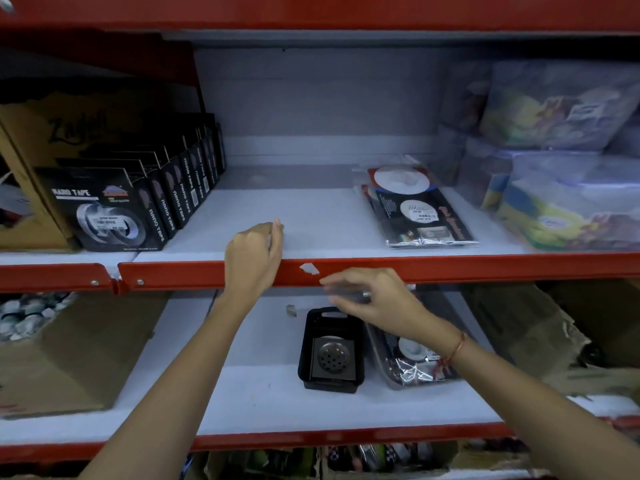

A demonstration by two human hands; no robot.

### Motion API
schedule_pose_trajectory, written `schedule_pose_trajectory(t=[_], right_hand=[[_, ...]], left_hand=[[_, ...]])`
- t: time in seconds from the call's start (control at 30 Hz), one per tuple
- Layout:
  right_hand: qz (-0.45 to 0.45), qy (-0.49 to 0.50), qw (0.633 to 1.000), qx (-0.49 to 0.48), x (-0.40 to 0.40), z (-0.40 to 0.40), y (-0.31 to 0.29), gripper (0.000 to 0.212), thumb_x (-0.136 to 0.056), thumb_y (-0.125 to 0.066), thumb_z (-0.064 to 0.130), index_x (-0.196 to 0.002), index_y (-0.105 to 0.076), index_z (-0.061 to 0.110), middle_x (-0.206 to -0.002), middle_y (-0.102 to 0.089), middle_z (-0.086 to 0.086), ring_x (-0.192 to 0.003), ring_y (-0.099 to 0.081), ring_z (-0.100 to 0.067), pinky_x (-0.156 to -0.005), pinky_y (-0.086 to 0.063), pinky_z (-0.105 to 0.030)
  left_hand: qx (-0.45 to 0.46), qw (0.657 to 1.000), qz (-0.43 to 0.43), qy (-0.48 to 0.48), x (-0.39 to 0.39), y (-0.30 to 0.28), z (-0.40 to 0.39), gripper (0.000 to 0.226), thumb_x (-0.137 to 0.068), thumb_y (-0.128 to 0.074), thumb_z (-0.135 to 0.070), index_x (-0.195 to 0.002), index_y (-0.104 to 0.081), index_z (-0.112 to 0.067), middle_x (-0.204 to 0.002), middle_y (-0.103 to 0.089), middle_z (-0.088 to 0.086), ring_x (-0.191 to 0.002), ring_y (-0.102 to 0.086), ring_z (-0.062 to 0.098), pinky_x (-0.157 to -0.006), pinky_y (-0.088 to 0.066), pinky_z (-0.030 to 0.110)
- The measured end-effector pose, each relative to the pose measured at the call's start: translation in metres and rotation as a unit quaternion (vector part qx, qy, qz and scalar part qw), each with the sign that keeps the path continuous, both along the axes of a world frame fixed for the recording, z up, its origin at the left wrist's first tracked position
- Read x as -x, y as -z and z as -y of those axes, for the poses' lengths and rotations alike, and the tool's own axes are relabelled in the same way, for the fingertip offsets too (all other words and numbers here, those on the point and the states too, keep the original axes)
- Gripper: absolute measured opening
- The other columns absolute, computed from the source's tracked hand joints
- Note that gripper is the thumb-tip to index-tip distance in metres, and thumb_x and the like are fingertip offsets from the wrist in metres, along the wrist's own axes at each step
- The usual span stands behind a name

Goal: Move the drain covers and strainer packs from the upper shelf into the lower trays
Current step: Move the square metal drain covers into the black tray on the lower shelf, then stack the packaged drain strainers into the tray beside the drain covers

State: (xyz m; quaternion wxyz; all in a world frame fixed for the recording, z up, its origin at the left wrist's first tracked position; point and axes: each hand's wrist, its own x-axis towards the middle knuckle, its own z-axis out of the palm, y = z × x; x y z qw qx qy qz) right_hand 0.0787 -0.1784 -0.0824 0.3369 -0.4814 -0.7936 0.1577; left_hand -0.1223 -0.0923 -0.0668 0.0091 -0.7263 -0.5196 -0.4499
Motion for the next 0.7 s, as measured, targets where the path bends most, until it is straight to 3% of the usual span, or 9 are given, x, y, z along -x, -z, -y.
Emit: schedule_pose_trajectory(t=[0.2,0.33,0.43,0.5,0.6,0.63,0.7], right_hand=[[-0.146,0.075,0.986,-0.04,-0.045,-0.02,-0.044,0.019,-0.085,-0.069,0.012,-0.103,-0.074,0.011,-0.095,-0.076,0.0,-0.088,-0.072,-0.006,-0.083,-0.055,-0.016],[-0.162,0.195,0.965,-0.068,-0.094,-0.059,-0.055,0.014,-0.082,-0.069,0.008,-0.095,-0.075,0.011,-0.081,-0.074,0.002,-0.071,-0.068,-0.002,-0.073,-0.054,-0.014],[-0.209,0.256,0.944,-0.018,-0.133,-0.092,-0.06,0.022,-0.083,-0.066,0.003,-0.105,-0.069,0.003,-0.077,-0.068,0.005,-0.06,-0.061,0.013,-0.066,-0.047,-0.003],[-0.217,0.318,0.923,0.015,-0.15,-0.106,-0.066,0.029,-0.085,-0.066,0.006,-0.112,-0.066,-0.001,-0.088,-0.07,-0.007,-0.067,-0.061,0.014,-0.064,-0.042,0.0],[-0.204,0.386,0.897,0.07,-0.173,-0.123,-0.07,0.027,-0.086,-0.064,0.01,-0.109,-0.068,-0.003,-0.112,-0.069,-0.019,-0.105,-0.065,-0.027,-0.09,-0.046,-0.028],[-0.22,0.386,0.891,0.096,-0.178,-0.128,-0.069,0.021,-0.085,-0.063,0.01,-0.1,-0.07,-0.004,-0.109,-0.069,-0.022,-0.103,-0.065,-0.033,-0.091,-0.048,-0.036],[-0.278,0.362,0.877,0.151,-0.185,-0.132,-0.066,0.01,-0.084,-0.063,0.007,-0.077,-0.068,0.003,-0.088,-0.069,-0.02,-0.08,-0.065,-0.029,-0.074,-0.052,-0.039]], left_hand=[[0.14,0.974,0.138,0.114,-0.064,-0.03,-0.02,0.027,-0.091,-0.05,-0.012,-0.107,-0.072,-0.007,-0.111,-0.072,0.004,-0.103,-0.066,0.018,-0.091,-0.047,0.021],[0.263,0.91,0.277,0.16,-0.105,-0.036,-0.051,0.021,-0.09,-0.052,-0.002,-0.1,-0.071,-0.001,-0.108,-0.07,0.014,-0.097,-0.068,0.028,-0.086,-0.056,0.034],[0.313,0.889,0.294,0.158,-0.139,-0.038,-0.074,0.011,-0.089,-0.058,-0.006,-0.09,-0.069,-0.004,-0.101,-0.068,0.015,-0.091,-0.067,0.03,-0.082,-0.057,0.036],[0.328,0.891,0.283,0.139,-0.154,-0.041,-0.085,0.014,-0.086,-0.064,-0.012,-0.072,-0.066,-0.01,-0.091,-0.067,0.014,-0.083,-0.067,0.031,-0.085,-0.058,0.04],[0.363,0.872,0.291,0.15,-0.176,-0.041,-0.097,0.022,-0.083,-0.068,-0.014,-0.063,-0.059,-0.009,-0.085,-0.064,0.017,-0.067,-0.061,0.026,-0.081,-0.056,0.041],[0.373,0.866,0.296,0.155,-0.181,-0.041,-0.099,0.022,-0.084,-0.068,-0.014,-0.065,-0.059,-0.007,-0.086,-0.063,0.019,-0.065,-0.06,0.025,-0.078,-0.057,0.04],[0.386,0.854,0.311,0.155,-0.189,-0.04,-0.103,0.02,-0.086,-0.066,-0.011,-0.068,-0.057,-0.005,-0.088,-0.063,0.02,-0.06,-0.062,0.02,-0.07,-0.057,0.035]])
